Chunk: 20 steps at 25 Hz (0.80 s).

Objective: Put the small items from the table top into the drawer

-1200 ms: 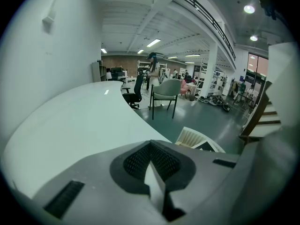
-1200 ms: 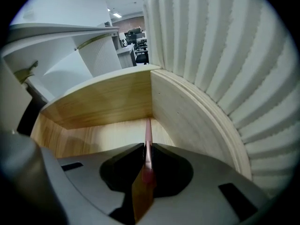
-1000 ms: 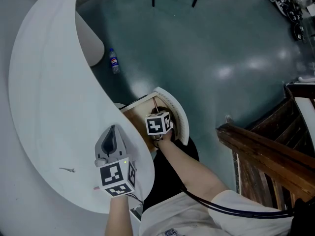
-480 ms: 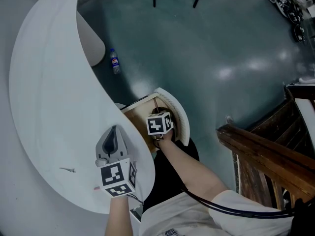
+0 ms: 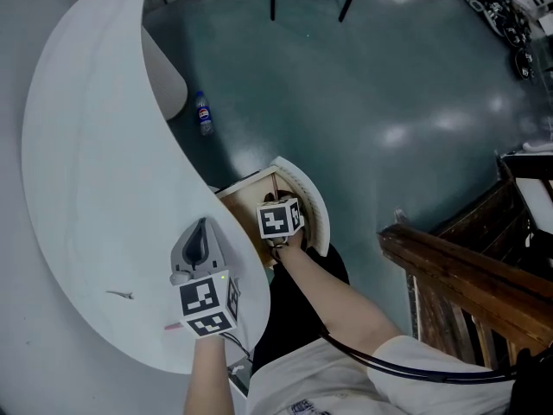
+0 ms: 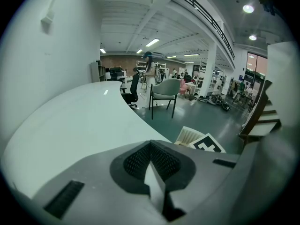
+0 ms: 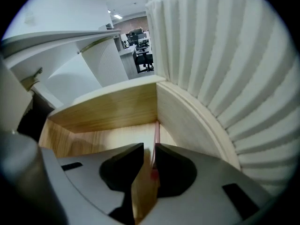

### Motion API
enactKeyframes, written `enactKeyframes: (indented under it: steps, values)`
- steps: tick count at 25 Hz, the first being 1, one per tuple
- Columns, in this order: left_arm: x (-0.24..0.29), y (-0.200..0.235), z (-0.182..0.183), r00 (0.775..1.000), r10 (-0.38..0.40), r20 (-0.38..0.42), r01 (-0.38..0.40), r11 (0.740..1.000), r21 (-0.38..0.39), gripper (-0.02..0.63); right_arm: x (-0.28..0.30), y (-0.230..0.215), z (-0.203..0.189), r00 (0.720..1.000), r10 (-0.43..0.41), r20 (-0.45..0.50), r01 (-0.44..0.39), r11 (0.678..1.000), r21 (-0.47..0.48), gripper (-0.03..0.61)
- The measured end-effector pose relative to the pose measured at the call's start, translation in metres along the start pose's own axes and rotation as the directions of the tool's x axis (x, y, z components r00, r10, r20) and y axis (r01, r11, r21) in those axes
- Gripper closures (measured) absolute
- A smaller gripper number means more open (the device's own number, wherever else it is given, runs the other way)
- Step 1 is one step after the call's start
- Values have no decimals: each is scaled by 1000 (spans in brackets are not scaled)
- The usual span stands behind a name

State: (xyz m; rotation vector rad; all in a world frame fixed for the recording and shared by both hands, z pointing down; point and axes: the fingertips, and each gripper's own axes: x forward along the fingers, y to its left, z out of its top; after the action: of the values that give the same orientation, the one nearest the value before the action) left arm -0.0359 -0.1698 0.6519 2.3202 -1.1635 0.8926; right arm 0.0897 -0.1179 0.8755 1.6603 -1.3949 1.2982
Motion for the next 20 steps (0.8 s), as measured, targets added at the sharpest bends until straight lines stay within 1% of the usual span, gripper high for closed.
enactKeyframes:
  steps: [3, 6, 8, 13, 17, 20]
  values:
    - [3, 0, 1, 1000, 2, 15, -2, 1000, -1, 589, -12, 4, 15, 1000, 18, 26, -17, 999, -32, 509]
    - [-4, 1, 0, 1000, -3, 19, 3, 1000, -28, 589, -38, 10, 23, 998, 38, 45, -36, 998, -48, 509]
    - [-14, 7, -1, 1000, 12, 16, -11, 999, -48, 589, -60, 17, 27, 997, 57, 59, -53, 997, -63, 509]
    - [-52, 20, 14, 996, 64, 60, -57, 994, -98, 589, -122, 31, 44, 989, 99, 109, -84, 988, -129, 509]
    - [-80, 32, 29, 991, 93, 101, -79, 988, -130, 589, -171, 44, 60, 976, 136, 169, -108, 980, -167, 509]
    - [-107, 33, 43, 983, 116, 143, -93, 983, -156, 589, -218, 58, 74, 957, 189, 221, -140, 966, -217, 509]
